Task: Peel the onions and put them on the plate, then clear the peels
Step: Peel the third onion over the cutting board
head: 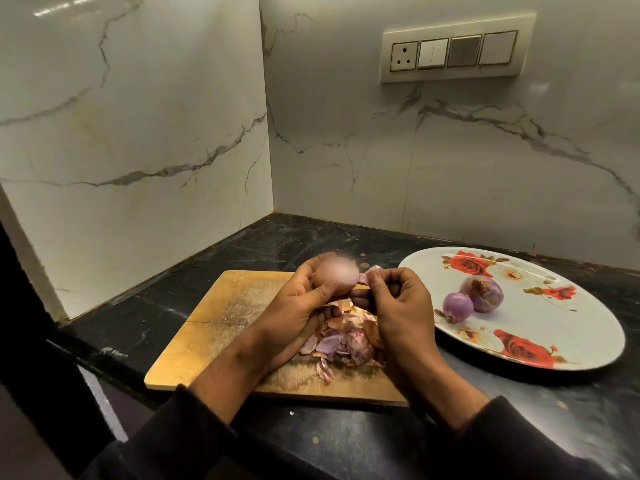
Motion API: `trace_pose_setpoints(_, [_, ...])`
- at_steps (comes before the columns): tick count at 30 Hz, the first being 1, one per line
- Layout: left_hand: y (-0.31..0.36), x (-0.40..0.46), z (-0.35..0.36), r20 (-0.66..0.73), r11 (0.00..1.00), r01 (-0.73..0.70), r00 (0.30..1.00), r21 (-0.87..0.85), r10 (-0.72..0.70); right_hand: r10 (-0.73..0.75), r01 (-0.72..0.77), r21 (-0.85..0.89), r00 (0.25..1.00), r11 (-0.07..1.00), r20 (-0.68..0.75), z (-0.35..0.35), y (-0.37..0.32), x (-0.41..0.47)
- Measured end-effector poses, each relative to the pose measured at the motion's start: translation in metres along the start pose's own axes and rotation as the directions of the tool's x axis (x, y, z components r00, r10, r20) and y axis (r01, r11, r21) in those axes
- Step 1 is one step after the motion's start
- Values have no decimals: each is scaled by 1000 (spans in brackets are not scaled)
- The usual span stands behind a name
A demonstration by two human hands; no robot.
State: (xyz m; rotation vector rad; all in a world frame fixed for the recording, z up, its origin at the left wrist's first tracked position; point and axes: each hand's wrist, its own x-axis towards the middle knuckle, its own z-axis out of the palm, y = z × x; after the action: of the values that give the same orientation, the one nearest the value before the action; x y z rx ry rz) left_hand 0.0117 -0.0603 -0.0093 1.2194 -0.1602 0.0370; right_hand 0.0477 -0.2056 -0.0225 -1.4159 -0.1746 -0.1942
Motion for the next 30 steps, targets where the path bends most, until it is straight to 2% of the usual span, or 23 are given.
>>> trace_pose_setpoints(5, [0,-1,0,-35,998,-26,999,60,28,30,-31,35,999,999,36,1,-3,-4])
trace_pose_setpoints(10, [2,0,1,-65,996,-18,998,-85,12,109,-117,146,992,982,57,1,-6,-4])
trace_pose_setpoints(15, [5,-1,-2,-32,980,18,999,-199,-25,169,-200,277,977,940,134,0,-8,-3])
trace_pose_setpoints(17, [5,-1,-2,-39,983,24,999,-183,-32,132,-155,212,984,965,122,-1,-9,-3])
trace_pose_setpoints(20, [5,0,-2,-80,985,22,996,-171,-36,-10,12,-49,999,999,43,-5,-7,-1])
trace_pose_setpoints(22, [5,0,-2,-108,985,17,993,-173,-36,-104,115,-235,993,965,59,-8,-5,0])
trace_pose_setpoints(24, [5,0,-2,-119,984,15,992,-176,-37,-130,170,-358,983,918,134,-8,-4,-2])
trace_pose_setpoints(27, [4,1,-3,-119,987,17,992,-160,-36,-138,207,-400,971,893,195,-4,-7,-7])
trace_pose_setpoints(30, [3,2,-4,-109,987,26,993,-159,-43,-214,273,-339,956,900,203,-3,-11,-8])
